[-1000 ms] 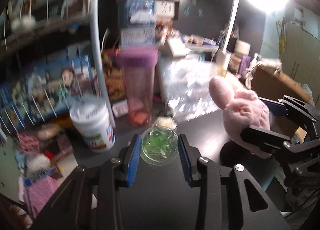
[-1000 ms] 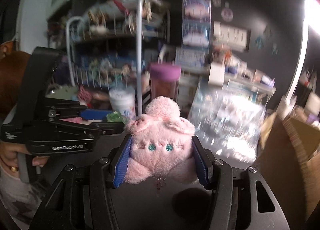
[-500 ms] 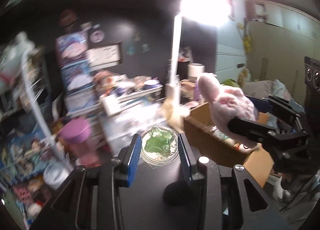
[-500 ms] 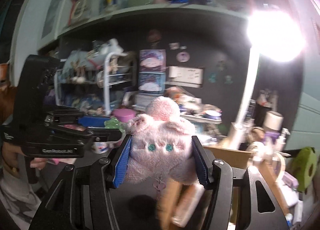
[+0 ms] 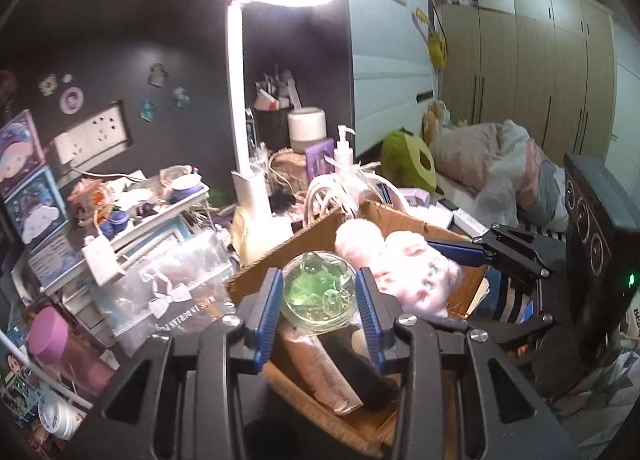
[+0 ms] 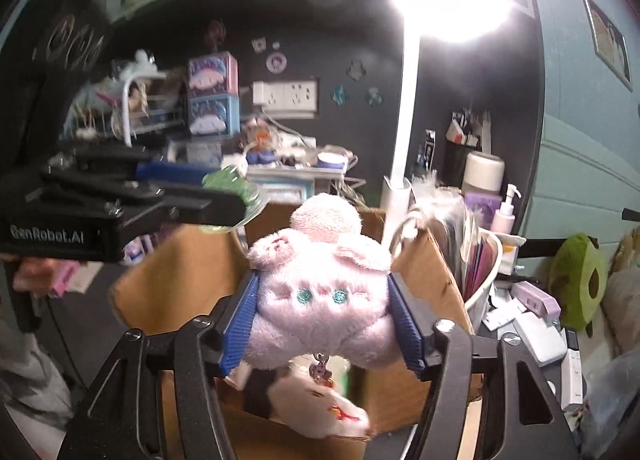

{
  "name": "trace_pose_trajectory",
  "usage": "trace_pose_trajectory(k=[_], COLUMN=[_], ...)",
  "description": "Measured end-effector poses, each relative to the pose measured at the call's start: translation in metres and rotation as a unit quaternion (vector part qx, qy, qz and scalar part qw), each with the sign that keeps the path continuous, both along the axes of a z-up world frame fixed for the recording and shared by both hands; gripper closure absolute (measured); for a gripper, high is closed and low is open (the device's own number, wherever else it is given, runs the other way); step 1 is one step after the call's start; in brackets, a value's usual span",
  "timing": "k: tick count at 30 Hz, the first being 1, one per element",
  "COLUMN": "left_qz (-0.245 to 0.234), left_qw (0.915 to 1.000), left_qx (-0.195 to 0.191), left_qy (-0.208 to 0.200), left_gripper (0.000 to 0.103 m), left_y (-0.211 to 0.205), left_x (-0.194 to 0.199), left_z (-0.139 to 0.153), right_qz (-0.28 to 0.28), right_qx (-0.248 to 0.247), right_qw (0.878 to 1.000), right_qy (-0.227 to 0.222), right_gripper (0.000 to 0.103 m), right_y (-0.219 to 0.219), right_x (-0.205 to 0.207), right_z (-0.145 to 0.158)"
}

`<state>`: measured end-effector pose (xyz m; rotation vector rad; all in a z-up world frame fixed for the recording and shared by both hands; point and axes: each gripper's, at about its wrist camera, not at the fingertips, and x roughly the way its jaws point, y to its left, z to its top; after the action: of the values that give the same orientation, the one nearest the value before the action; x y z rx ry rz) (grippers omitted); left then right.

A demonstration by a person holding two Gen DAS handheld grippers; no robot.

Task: Organize soft objects
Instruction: 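Carry the pig plush and green cup into the box with both tools and release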

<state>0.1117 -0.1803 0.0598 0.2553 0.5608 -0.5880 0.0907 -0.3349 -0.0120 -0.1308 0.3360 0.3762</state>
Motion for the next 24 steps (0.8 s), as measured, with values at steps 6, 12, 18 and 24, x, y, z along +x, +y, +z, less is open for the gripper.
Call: trace_pose_trajectory(k=[6, 12, 18, 24], left_qz=[0.000, 0.000, 0.017, 0.033], left_qw=[0.9995, 0.9987, 0.9993, 0.9994], left_qx=[0.019, 0.039, 0.023, 0.000], left_qy=[0.023, 0.033, 0.025, 0.010], left_gripper=[0.069, 0.065, 0.039, 0.032], left_y=[-0.013, -0.020, -0.007, 0.020], left_x=[0.012, 0.019, 0.015, 0.002], left_z=[-0.012, -0.022, -0.017, -0.006], right_qz=[0.010, 0.016, 0.014, 0.013], right_qx=[-0.014, -0.014, -0.020, -0.028], right_qw=[1.000, 1.000, 1.000, 1.000], right_qy=[-0.002, -0.004, 0.000, -0.004], right_gripper=[0.040, 0.040, 0.040, 0.040], right_y=[-0.004, -0.004, -0.002, 0.005], right_x=[0.004, 0.005, 0.004, -0.003], right_z=[-0.008, -0.008, -0.008, -0.002])
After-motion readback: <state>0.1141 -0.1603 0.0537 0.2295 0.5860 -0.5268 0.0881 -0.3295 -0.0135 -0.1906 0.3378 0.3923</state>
